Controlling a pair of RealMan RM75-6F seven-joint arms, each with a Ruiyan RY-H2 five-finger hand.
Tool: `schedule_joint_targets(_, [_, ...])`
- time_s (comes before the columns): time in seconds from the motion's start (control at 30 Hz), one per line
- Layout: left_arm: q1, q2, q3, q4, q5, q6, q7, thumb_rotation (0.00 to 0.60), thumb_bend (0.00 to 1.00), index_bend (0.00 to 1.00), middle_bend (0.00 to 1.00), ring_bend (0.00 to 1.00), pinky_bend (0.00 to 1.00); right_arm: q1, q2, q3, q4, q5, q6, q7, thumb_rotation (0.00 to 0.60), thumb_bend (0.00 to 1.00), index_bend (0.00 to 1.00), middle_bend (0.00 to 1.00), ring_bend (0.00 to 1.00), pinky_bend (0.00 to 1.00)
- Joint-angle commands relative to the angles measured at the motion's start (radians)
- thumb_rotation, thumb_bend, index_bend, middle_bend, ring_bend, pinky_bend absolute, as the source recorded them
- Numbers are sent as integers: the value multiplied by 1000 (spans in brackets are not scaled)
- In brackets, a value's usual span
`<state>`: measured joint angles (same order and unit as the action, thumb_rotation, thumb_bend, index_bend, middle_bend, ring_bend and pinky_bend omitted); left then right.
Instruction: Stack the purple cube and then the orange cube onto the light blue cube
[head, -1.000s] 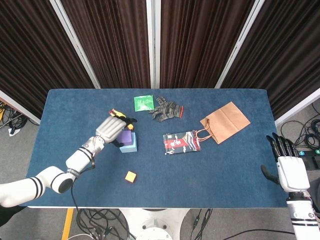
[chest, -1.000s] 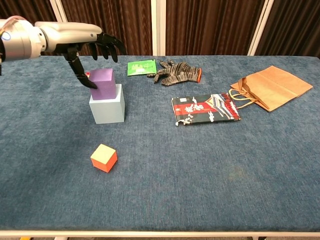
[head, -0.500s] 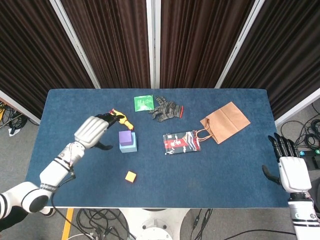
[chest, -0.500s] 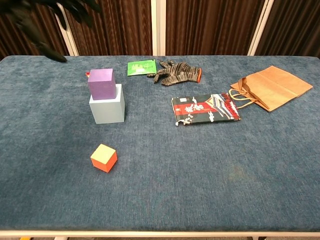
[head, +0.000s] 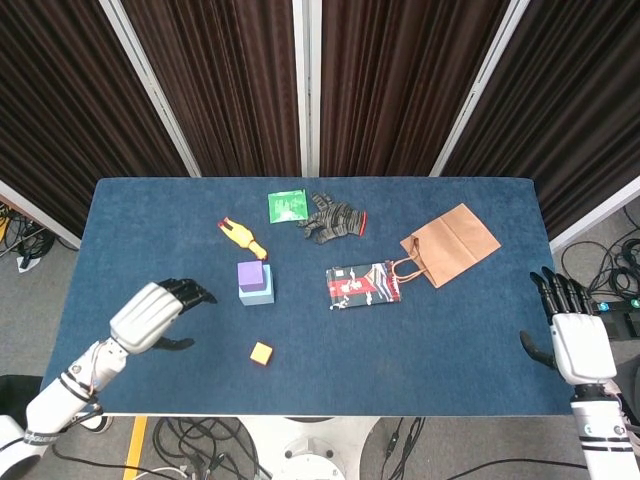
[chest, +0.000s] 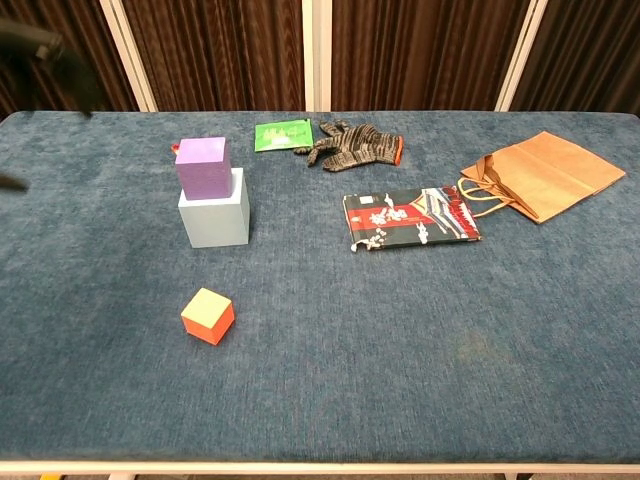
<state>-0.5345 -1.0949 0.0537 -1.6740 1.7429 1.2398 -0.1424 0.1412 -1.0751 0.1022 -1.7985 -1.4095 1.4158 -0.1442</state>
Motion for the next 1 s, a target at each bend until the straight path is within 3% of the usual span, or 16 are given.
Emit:
schedule_joint_targets(0.03, [41, -25, 79, 83, 69, 37, -102, 600, 139, 385, 488, 350, 488, 2, 0, 0, 2, 2, -4, 1, 600, 241, 22, 2, 0, 0])
schedule_joint_targets(0.23, [57, -92, 111, 206, 140, 61, -75, 600, 148, 402, 488, 351, 491, 6, -6, -3, 4, 3, -13, -11, 600, 240, 21, 2, 0, 0])
schedule_joint_targets(0.67, [15, -272, 96, 371, 242, 73, 37, 600, 151, 401, 489, 351, 491, 11, -10, 0, 6, 16, -21, -17, 600, 241, 21, 4, 0, 0])
schedule_joint_targets(0.8, [-8, -298, 85, 346, 192, 0, 32, 600, 151, 396, 489, 351, 491, 10, -7, 3, 6, 15, -15, -10, 600, 241, 22, 5, 0, 0])
schedule_joint_targets(1.0, [-37, -309, 60, 234, 138, -92, 138, 600, 151, 386, 488, 351, 491, 12, -5, 5, 7, 19, -18, -4, 600, 241, 22, 6, 0, 0])
